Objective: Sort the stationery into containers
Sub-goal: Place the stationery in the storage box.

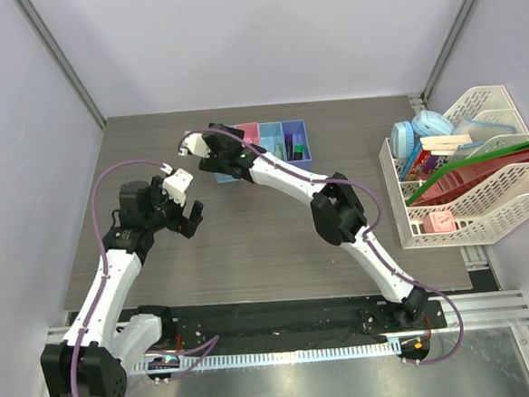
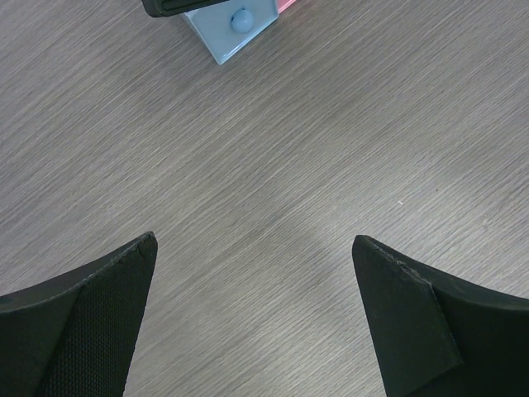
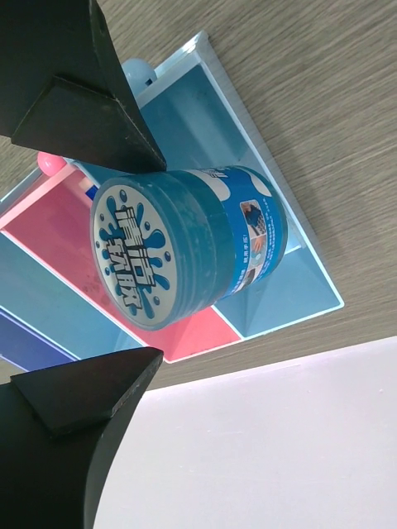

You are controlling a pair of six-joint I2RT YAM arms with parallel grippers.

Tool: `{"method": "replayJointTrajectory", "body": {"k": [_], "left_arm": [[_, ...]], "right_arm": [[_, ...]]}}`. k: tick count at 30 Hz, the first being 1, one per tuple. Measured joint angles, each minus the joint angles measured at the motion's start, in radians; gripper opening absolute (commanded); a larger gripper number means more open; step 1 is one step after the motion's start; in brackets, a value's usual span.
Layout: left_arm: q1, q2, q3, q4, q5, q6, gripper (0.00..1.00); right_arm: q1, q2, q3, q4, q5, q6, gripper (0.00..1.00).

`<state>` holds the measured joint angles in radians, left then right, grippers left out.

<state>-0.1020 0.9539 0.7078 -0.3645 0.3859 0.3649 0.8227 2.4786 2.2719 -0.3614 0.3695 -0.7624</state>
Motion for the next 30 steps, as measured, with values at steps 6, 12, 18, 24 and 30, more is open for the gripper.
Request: {"method": "replayJointTrajectory", "body": {"k": [6, 12, 18, 24, 30], "left_arm": [[0.003, 0.0, 0.0, 0.0, 0.005, -0.01, 1.0], [0.006, 0.002, 0.0, 0.001, 0.012, -0.018, 1.0], [0.013, 0.005, -0.004, 0.001, 0.024, -0.021, 1.0], [0.018, 0.006, -0.004, 0.001, 0.03, -0.022, 1.0], [0.019, 0.006, -0.004, 0.001, 0.034, -0.023, 1.0]], "right_arm": [[0.0, 0.0, 0.0, 0.014, 0.014, -0.004, 0.89], [-0.001, 0.0, 0.0, 0.029, 0.027, -0.011, 0.89], [-0.007, 0.0, 0.002, 0.056, 0.042, -0.019, 0.89], [-0.013, 0.0, 0.008, 0.063, 0.049, -0.024, 0.89], [-0.013, 0.0, 0.009, 0.07, 0.053, -0.025, 0.9]]}}
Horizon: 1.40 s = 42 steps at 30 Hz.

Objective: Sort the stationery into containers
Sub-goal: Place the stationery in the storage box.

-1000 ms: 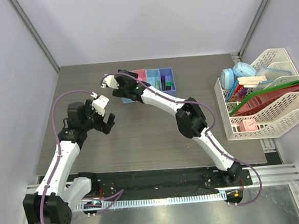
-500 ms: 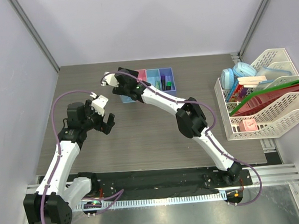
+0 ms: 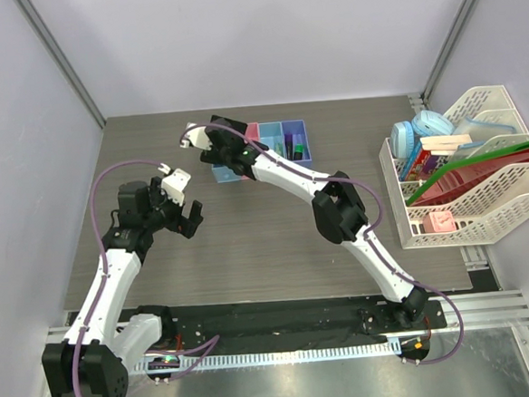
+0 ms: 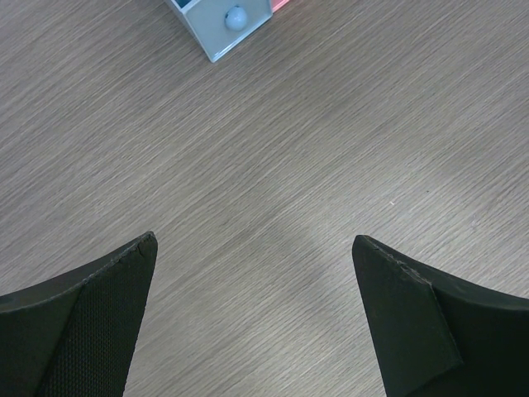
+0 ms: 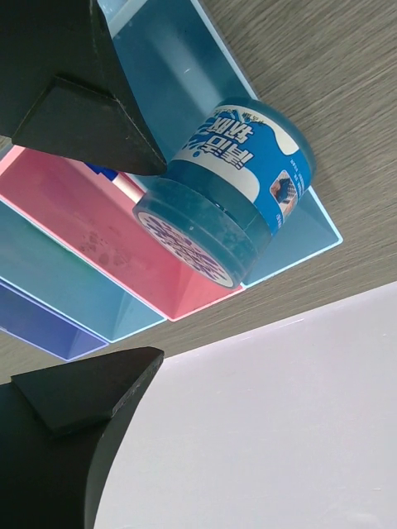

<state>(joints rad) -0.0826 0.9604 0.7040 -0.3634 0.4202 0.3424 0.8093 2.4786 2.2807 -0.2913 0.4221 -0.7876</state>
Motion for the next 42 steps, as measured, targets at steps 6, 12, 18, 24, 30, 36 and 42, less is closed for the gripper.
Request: {"method": "replayJointTrajectory", "body": {"k": [6, 12, 18, 24, 30, 36, 42], "left_arm": [[0.001, 0.021, 0.0, 0.008, 0.0, 0.004, 1.0], [0.001, 0.069, 0.005, 0.008, 0.0, 0.007, 1.0], [0.001, 0.13, 0.038, 0.077, 0.0, -0.002, 1.0], [0.001, 0.285, 0.119, 0.214, -0.026, -0.048, 1.0], [0.001, 0.574, 0.329, 0.323, -0.143, -0.074, 1.0], [0.004, 0.825, 0.567, 0.352, -0.288, -0.071, 1.0], [0.005, 1.01, 0.757, 0.348, -0.361, -0.061, 1.0]], "right_arm": [[-0.015, -0.006, 0.002, -0.04, -0.044, 0.051, 0.95], [-0.103, -0.089, 0.0, -0.208, -0.234, 0.198, 0.96], [-0.289, -0.285, -0.097, -0.269, -0.359, 0.335, 0.94], [-0.456, -0.387, -0.195, -0.267, -0.383, 0.428, 0.92], [-0.492, -0.37, -0.268, -0.28, -0.408, 0.481, 0.91], [-0.507, -0.329, -0.287, -0.278, -0.423, 0.521, 0.9], [-0.555, -0.294, -0.296, -0.266, -0.426, 0.553, 0.9]]}}
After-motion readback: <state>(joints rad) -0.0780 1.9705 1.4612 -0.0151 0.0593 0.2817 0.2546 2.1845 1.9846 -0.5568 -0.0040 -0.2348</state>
